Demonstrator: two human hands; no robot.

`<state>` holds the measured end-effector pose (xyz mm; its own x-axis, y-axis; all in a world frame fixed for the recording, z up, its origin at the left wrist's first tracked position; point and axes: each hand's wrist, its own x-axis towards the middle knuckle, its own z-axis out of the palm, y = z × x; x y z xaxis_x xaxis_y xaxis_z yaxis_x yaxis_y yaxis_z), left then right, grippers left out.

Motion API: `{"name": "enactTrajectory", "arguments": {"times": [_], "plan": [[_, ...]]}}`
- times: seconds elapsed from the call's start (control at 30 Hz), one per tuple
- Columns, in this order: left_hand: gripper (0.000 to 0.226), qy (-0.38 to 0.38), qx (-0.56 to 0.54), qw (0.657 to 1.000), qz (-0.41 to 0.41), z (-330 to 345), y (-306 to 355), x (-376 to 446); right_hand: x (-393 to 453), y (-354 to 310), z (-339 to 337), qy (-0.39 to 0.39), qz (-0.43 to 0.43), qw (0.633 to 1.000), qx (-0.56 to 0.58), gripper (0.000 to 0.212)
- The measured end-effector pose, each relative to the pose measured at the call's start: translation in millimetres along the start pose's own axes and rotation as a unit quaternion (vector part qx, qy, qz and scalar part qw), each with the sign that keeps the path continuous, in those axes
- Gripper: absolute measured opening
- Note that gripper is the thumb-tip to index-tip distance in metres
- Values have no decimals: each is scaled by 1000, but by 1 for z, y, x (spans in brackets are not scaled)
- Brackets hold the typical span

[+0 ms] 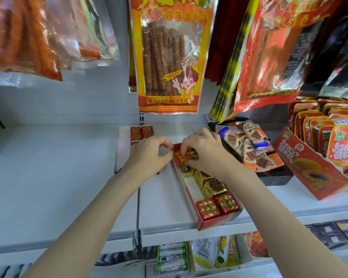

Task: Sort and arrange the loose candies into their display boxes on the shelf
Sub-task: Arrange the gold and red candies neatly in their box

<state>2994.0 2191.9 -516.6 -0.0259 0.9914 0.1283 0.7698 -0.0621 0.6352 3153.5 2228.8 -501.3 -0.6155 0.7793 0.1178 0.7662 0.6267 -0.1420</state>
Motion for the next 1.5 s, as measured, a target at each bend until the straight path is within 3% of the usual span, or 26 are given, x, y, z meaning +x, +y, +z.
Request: {"name": "enactTrajectory", "arguments": {"times": [0.13, 0.2, 0.33, 0.47, 0.6, 0.67, 0.77, 0.83, 1.0, 1.1, 1.3, 1.5], "plan": [[30, -45, 10, 999, 15, 3, 0, 2, -9, 8, -32, 15, 52, 988, 142, 31], [32, -55, 13, 998, 13, 4, 0, 2, -19, 8, -47, -55, 49, 980, 187, 37], [32, -63, 5, 998, 9, 1, -1, 2, -31, -6, -40, -202, -11, 970, 134, 32], [32, -59, 5, 998, 10, 1, -1, 1, -34, -1, -34, -215, -10, 974, 71, 33], [32, -56, -4, 998, 7, 2, 1, 1, -38, 0, -40, -269, -16, 958, 95, 32], [32, -54, -3, 999, 6, 2, 1, 1, -35, 3, -46, -242, 7, 956, 163, 28], [33, -56, 0, 998, 5, 1, 2, 1, -20, 10, -39, -23, 67, 984, 166, 16], [34, -58, 4, 998, 5, 1, 1, 1, -7, 7, -25, 56, 111, 988, 92, 16], [34, -62, 9, 998, 9, 2, -3, 2, 7, -7, -2, -4, 151, 984, -98, 25], [34, -60, 10, 998, 10, 3, -4, 2, 11, -13, 2, -25, 165, 976, -138, 24], [33, -63, 12, 998, 15, 2, -3, 3, 7, -3, -1, -77, 146, 983, -87, 30], [33, -62, 18, 998, 14, 2, -1, 2, 0, 13, -11, -53, 97, 994, -5, 18]]}}
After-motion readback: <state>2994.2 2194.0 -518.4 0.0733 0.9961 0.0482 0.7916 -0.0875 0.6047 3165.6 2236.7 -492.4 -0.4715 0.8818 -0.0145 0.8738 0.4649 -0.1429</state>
